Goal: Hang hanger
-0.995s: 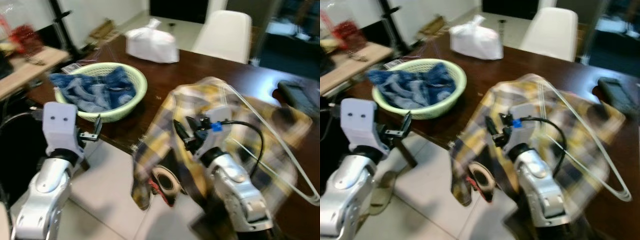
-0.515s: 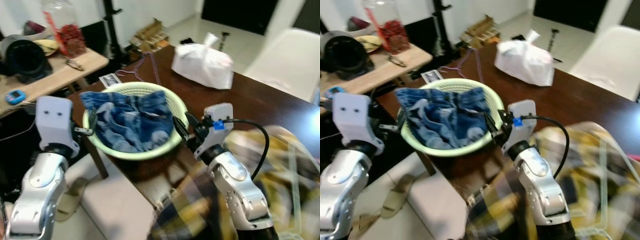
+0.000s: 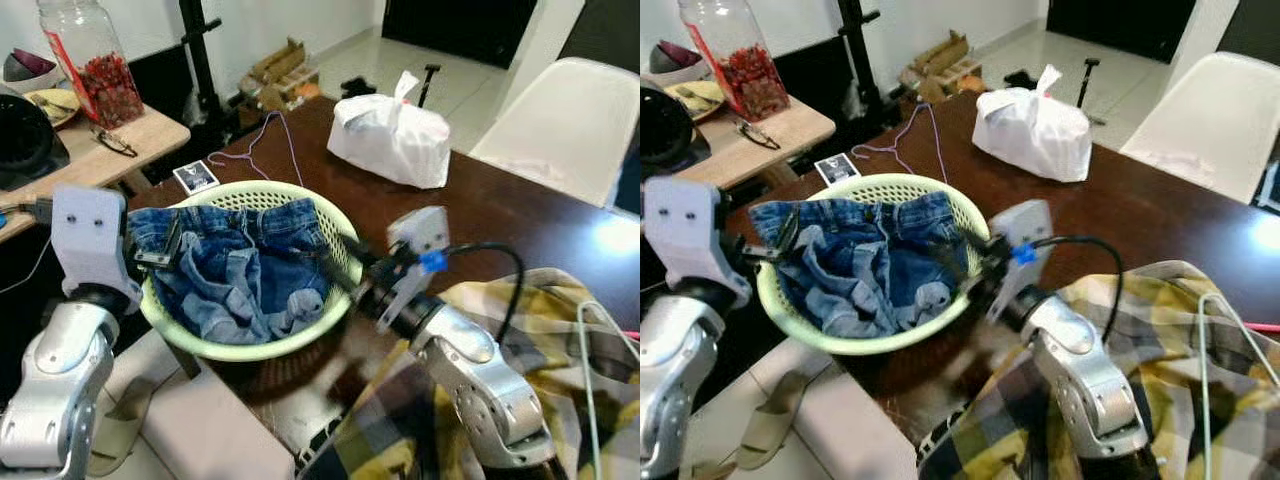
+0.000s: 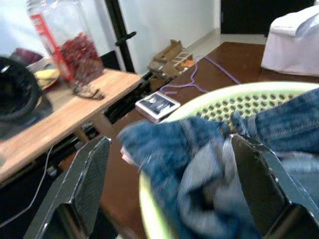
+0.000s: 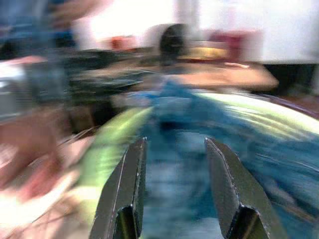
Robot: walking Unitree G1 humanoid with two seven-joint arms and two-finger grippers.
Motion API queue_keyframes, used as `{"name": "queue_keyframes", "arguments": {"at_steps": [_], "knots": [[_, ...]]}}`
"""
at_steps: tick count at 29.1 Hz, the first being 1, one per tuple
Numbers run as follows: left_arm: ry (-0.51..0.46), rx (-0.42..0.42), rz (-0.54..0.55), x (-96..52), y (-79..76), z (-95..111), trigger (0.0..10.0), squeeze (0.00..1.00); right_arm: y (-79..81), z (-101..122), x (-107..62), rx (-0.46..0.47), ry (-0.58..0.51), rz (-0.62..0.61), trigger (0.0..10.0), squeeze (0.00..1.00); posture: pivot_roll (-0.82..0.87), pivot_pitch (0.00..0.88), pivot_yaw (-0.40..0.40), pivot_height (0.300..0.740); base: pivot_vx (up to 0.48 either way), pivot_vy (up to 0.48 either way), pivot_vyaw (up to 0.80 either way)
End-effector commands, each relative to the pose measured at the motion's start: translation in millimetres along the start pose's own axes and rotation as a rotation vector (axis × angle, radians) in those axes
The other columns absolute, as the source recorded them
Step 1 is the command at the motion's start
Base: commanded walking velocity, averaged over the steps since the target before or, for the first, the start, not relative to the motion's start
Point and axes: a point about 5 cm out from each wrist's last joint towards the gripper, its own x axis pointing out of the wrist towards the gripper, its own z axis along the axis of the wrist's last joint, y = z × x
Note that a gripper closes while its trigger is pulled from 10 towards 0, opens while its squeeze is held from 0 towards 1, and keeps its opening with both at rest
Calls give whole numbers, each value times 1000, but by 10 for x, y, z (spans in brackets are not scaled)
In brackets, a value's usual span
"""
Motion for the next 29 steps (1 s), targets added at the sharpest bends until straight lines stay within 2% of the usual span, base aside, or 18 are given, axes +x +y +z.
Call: {"name": "queue_keyframes", "arguments": {"at_steps": [1,4,8,10,11,12,13,14,15,17,18,19,20,23,26,29], "knots": [[20,4,9,-19,-40,-27,10000,0,93,1,45,-34,44,94,10000,0,83,145,-2,740,0,0,0],[28,5,-1,-18,-41,-36,10000,0,99,5,88,-75,66,103,10000,0,85,144,-3,740,0,0,0],[18,17,-45,14,37,-1,10000,0,58,-3,151,-91,74,59,10000,0,85,144,-3,740,0,0,0],[14,15,-55,36,92,16,10000,0,35,-11,160,-90,76,37,10000,0,92,146,-4,740,0,0,0],[11,27,-46,65,172,33,10000,0,16,-19,163,-90,79,19,10000,0,92,146,-4,740,0,0,0],[11,27,-46,65,172,33,10000,0,16,-19,163,-90,79,19,10000,0,92,146,-4,740,0,0,0],[25,32,-37,121,285,24,10000,0,-14,-20,159,-88,80,-6,10000,0,90,148,0,740,0,0,0],[25,32,-37,121,285,24,10000,0,-14,-20,159,-88,80,-6,10000,0,90,148,0,740,0,0,0],[60,7,-36,179,367,-20,10000,0,-44,-16,152,-87,81,-29,10000,0,88,148,0,740,0,0,0],[60,7,-36,179,367,-20,10000,0,-44,-16,152,-87,81,-29,10000,0,88,148,0,740,0,0,0],[97,-14,-30,222,416,-85,10000,0,-66,-7,144,-87,80,-46,10000,0,76,146,5,740,0,0,0],[97,-14,-30,222,416,-85,10000,0,-66,-7,144,-87,80,-46,10000,0,76,146,5,740,0,0,0],[134,-58,-35,248,422,-154,10000,0,-83,4,133,-87,80,-56,10000,0,71,147,6,740,0,0,0],[156,-107,-54,306,372,-237,10000,0,-102,24,114,-89,78,-70,10000,0,64,147,8,740,0,0,0],[154,-125,-66,332,346,-249,10000,0,-106,31,107,-89,77,-74,10000,0,64,147,8,740,0,0,0],[107,-168,-143,424,237,-169,10000,0,-111,33,108,-91,76,-85,10000,0,57,146,7,740,0,0,0]]}}
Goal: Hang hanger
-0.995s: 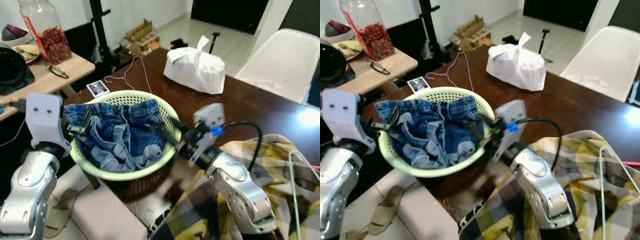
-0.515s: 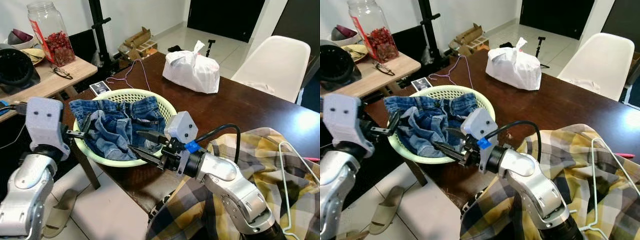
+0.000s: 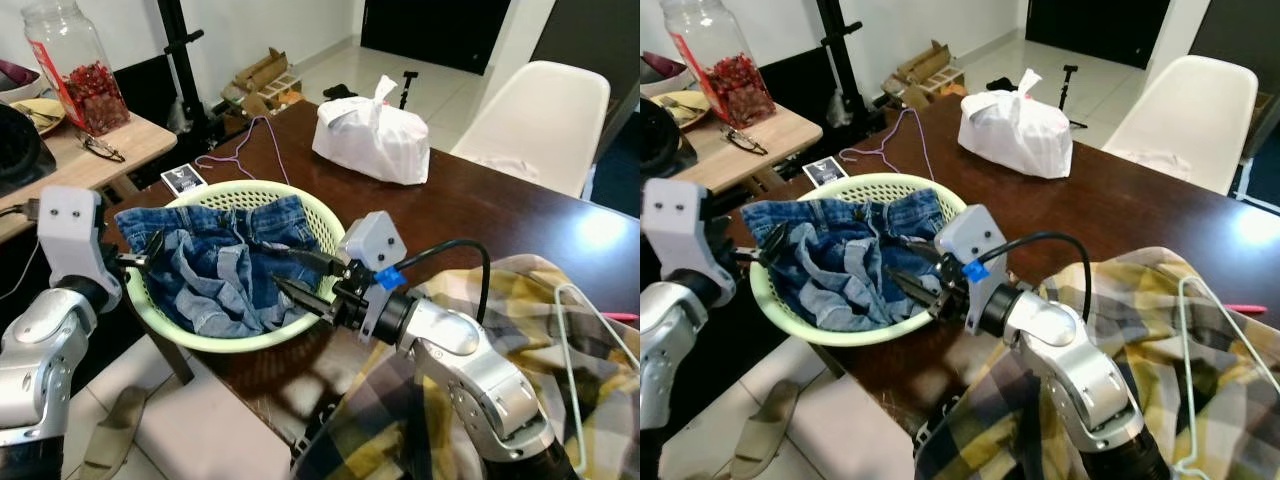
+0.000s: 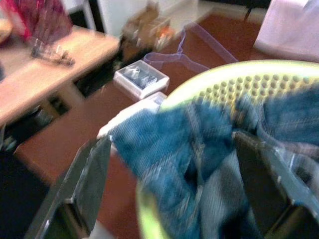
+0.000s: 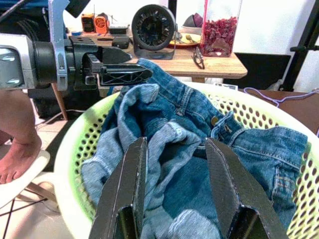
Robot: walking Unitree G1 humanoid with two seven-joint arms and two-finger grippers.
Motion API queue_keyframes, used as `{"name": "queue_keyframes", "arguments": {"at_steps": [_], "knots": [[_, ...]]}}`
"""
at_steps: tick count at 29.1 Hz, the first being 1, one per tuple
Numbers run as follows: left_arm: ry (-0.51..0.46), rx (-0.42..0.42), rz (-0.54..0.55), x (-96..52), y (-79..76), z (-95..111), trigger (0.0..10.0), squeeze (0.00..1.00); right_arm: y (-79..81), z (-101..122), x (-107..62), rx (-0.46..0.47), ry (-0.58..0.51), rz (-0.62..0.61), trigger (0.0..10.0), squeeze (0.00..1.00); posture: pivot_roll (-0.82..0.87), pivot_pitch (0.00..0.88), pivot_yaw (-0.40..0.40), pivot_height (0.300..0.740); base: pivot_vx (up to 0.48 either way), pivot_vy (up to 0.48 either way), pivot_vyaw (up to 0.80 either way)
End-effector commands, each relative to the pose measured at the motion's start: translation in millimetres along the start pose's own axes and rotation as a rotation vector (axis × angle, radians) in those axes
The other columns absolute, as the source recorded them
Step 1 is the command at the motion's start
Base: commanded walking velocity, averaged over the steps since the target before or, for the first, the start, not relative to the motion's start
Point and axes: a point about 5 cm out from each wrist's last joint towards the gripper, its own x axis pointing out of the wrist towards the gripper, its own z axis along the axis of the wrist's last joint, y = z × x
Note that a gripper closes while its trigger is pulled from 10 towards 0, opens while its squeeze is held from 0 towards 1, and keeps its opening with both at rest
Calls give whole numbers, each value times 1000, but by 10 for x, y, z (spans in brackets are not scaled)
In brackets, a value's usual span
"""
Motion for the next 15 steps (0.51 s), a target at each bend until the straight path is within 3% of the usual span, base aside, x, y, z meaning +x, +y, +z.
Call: {"name": "queue_keyframes", "arguments": {"at_steps": [1,9,10,15], "knots": [[-40,-34,-87,59,-130,55,10000,0,16,-1,7,-3,8,-1,10000,0,56,146,8,740,0,0,0],[-105,-66,-205,76,-327,196,10000,0,8,2,2,-4,10,-12,10000,0,56,151,8,740,0,0,0],[-96,-96,-228,43,-400,191,10000,0,7,0,-1,-2,13,-15,10000,0,58,154,10,740,0,0,0],[18,-150,-223,-24,-486,14,10000,0,-4,-9,-7,-5,23,-17,10000,0,56,157,14,740,0,0,0]]}}
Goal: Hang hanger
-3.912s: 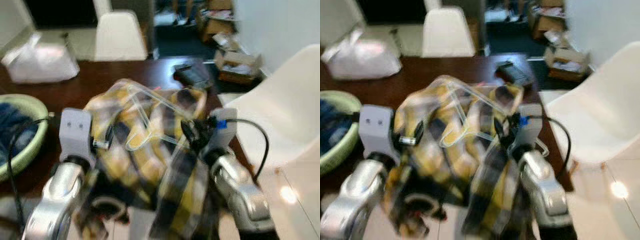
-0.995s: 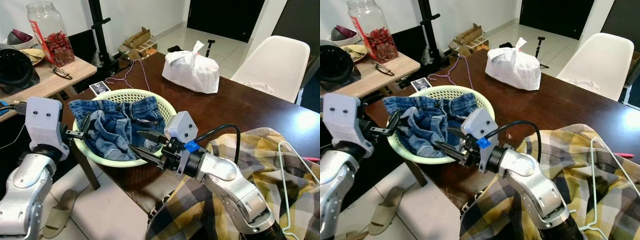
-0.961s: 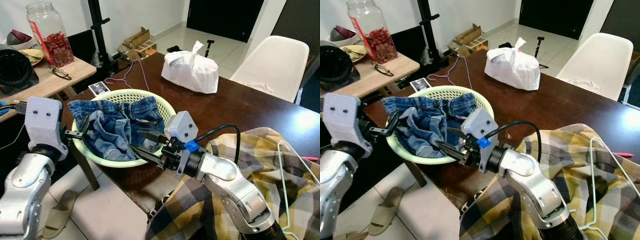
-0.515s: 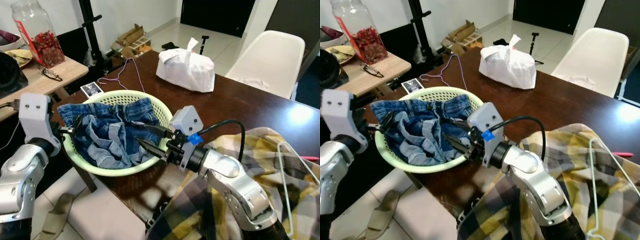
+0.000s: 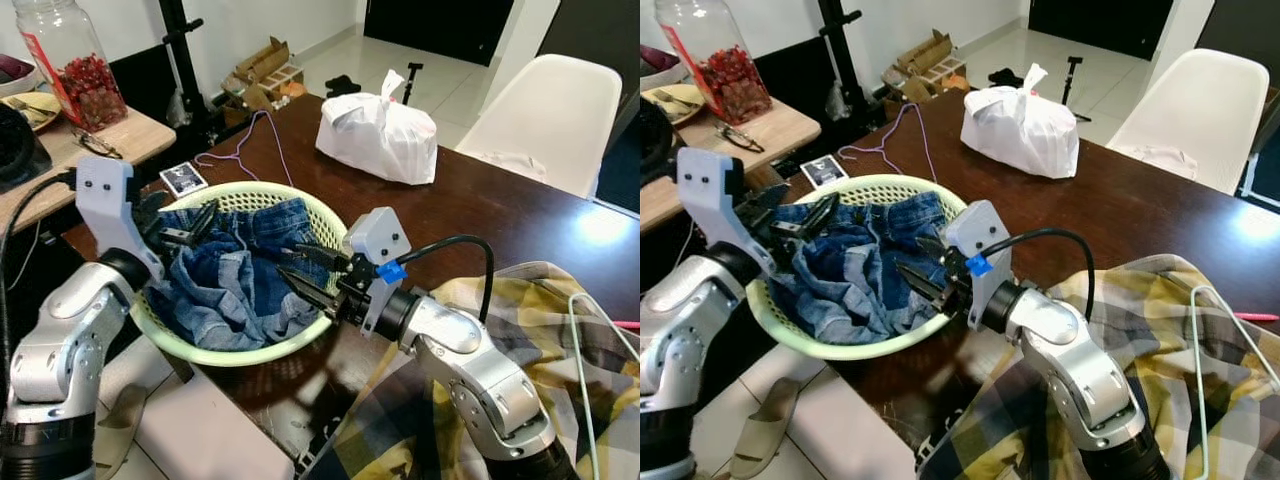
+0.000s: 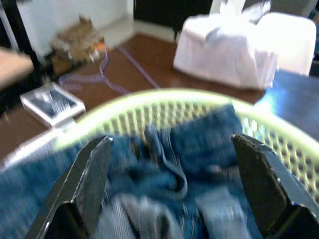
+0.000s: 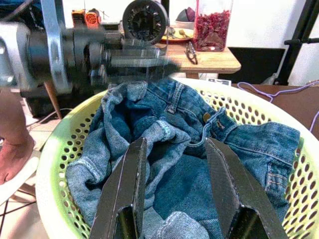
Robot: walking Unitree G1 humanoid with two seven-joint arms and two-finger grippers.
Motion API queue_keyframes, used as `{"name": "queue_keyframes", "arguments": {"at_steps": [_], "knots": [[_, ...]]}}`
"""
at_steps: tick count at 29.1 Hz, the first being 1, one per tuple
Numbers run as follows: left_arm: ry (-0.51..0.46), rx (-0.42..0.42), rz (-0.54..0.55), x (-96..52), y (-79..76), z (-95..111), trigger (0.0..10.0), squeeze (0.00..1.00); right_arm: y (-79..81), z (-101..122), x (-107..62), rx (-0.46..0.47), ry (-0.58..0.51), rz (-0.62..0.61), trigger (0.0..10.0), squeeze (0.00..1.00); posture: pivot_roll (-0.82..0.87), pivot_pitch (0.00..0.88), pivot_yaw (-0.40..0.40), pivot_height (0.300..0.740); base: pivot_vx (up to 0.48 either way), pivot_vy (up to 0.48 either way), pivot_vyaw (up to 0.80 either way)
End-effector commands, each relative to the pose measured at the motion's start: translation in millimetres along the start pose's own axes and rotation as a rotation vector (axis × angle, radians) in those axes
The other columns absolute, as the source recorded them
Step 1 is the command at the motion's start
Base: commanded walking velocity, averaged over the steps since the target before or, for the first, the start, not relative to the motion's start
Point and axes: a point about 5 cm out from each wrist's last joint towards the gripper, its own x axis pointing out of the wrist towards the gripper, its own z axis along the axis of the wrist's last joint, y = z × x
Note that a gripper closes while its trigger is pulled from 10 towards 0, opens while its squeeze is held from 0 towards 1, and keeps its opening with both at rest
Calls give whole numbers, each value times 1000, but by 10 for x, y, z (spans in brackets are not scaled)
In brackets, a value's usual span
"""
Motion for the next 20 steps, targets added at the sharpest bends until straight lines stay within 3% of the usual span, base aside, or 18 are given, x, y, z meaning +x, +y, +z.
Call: {"name": "queue_keyframes", "arguments": {"at_steps": [1,3,4,7,12,14,20], "knots": [[34,-27,-4,-21,-56,-57,10000,0,7,0,-7,-4,10,3,10000,0,56,157,14,740,0,0,0],[37,-52,-8,-27,-88,-62,10000,0,-1,-3,-10,-8,13,2,10000,0,56,157,14,740,0,0,0],[70,-91,-51,-78,-271,-116,10000,0,-42,-6,-23,-15,18,-8,10000,0,63,157,15,740,0,0,0],[103,-112,-69,-122,-369,-177,10000,0,-67,-4,-27,-18,19,-14,10000,0,70,153,15,740,0,0,0],[129,-125,-63,-139,-376,-233,10000,0,-70,-3,-24,-18,18,-16,10000,0,70,152,16,740,0,0,0],[213,-149,-47,-154,-357,-342,10000,0,-68,-3,-18,-18,18,-15,10000,0,66,147,16,740,0,0,0],[267,-135,-23,-172,-325,-373,10000,0,-68,-15,-24,-19,25,-16,10000,0,66,142,19,740,0,0,0]]}}
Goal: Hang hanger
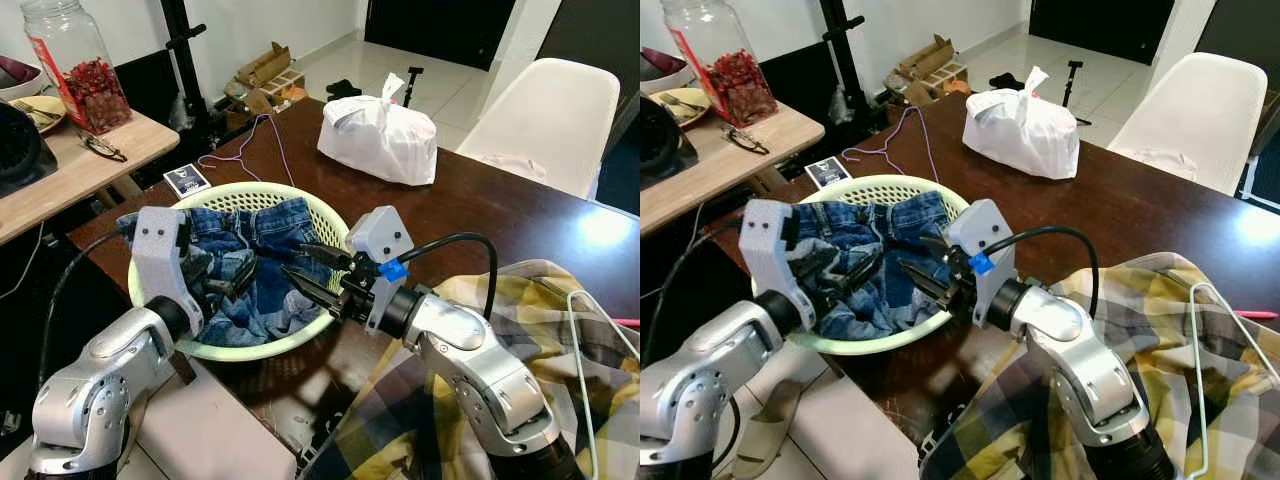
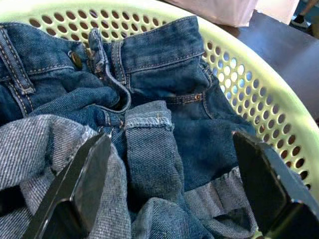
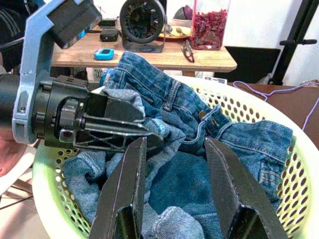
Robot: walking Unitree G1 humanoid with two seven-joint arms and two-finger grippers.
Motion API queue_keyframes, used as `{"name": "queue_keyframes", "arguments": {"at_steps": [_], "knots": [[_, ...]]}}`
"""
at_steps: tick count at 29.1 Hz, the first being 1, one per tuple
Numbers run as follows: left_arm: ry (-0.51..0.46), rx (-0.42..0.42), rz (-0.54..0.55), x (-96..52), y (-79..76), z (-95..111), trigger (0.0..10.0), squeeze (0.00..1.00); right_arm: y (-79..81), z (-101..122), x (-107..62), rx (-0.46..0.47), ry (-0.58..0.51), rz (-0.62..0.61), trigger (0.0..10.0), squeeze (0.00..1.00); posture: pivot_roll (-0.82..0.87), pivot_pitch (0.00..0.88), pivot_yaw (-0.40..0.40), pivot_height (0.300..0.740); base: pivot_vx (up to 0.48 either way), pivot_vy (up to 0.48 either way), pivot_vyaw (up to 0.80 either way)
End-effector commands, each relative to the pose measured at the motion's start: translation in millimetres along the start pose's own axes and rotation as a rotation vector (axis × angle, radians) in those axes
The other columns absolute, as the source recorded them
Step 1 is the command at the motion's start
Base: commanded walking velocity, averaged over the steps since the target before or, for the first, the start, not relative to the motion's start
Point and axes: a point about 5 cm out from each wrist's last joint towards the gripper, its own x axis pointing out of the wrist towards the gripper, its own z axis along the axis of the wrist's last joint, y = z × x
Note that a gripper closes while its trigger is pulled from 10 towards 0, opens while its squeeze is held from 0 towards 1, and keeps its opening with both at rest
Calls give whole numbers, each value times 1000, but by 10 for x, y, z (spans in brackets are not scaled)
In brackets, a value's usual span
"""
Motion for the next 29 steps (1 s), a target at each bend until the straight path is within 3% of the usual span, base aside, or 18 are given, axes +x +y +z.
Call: {"name": "queue_keyframes", "arguments": {"at_steps": [1,11,17,29], "knots": [[54,4,48,-37,47,-61,10000,0,-17,-19,-12,-1,13,-5,10000,0,64,142,20,740,0,0,0],[78,66,194,-163,141,48,10000,0,-37,-34,-19,0,21,-9,10000,0,73,148,10,740,0,0,0],[47,87,343,-174,363,142,10000,0,-46,-38,-6,2,22,-14,10000,0,70,148,8,740,0,0,0],[-20,98,337,-15,493,376,10000,0,-60,-23,2,5,15,-38,10000,0,57,145,10,740,0,0,0]]}}
